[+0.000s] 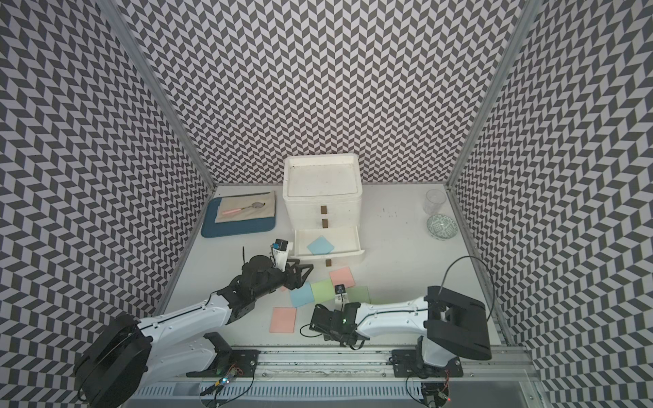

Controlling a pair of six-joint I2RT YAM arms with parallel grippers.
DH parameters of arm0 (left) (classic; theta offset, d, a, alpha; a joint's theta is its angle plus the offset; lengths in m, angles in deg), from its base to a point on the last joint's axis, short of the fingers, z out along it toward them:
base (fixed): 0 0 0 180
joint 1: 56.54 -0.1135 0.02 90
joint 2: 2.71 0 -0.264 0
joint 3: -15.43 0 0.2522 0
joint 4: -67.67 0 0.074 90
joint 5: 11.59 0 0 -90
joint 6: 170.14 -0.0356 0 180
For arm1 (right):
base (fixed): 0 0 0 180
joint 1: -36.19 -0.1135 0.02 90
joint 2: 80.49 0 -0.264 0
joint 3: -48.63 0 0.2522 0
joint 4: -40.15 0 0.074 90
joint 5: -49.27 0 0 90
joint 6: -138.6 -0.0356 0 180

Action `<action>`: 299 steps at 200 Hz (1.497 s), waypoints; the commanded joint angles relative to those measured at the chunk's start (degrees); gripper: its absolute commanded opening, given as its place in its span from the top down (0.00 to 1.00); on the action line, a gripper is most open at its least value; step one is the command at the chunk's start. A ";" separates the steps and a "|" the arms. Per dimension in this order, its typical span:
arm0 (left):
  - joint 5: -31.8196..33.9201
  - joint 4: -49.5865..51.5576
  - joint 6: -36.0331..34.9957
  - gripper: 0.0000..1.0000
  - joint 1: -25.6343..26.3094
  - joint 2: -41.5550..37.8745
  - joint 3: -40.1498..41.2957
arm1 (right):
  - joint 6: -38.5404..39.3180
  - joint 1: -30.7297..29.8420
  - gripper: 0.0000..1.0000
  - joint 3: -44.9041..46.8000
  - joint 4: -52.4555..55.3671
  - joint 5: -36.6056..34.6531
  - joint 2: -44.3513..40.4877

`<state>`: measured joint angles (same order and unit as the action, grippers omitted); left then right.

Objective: Please put the sticky notes in the drawer by color
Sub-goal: Pick up the sticky notes from the center of the board.

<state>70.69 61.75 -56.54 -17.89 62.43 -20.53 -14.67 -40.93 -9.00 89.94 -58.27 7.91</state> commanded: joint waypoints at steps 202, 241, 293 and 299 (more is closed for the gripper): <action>-3.71 -3.50 -1.43 0.27 0.46 0.45 -1.18 | 18.22 8.54 0.24 -3.27 -1.41 -4.55 -14.48; -6.06 -5.21 -1.67 0.27 0.28 0.29 -1.07 | 35.24 20.27 0.24 -0.89 -17.00 1.63 -23.97; -15.88 -6.60 4.91 0.27 -0.25 0.95 -7.91 | 47.13 25.81 0.22 -2.17 -25.67 4.04 -25.16; -16.90 -6.13 5.16 0.27 -0.45 1.53 -9.23 | 48.00 26.22 0.21 -1.52 -26.88 4.92 -25.36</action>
<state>60.59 57.99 -54.20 -17.93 62.98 -23.87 24.96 -15.71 -10.84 72.19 -56.17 -16.55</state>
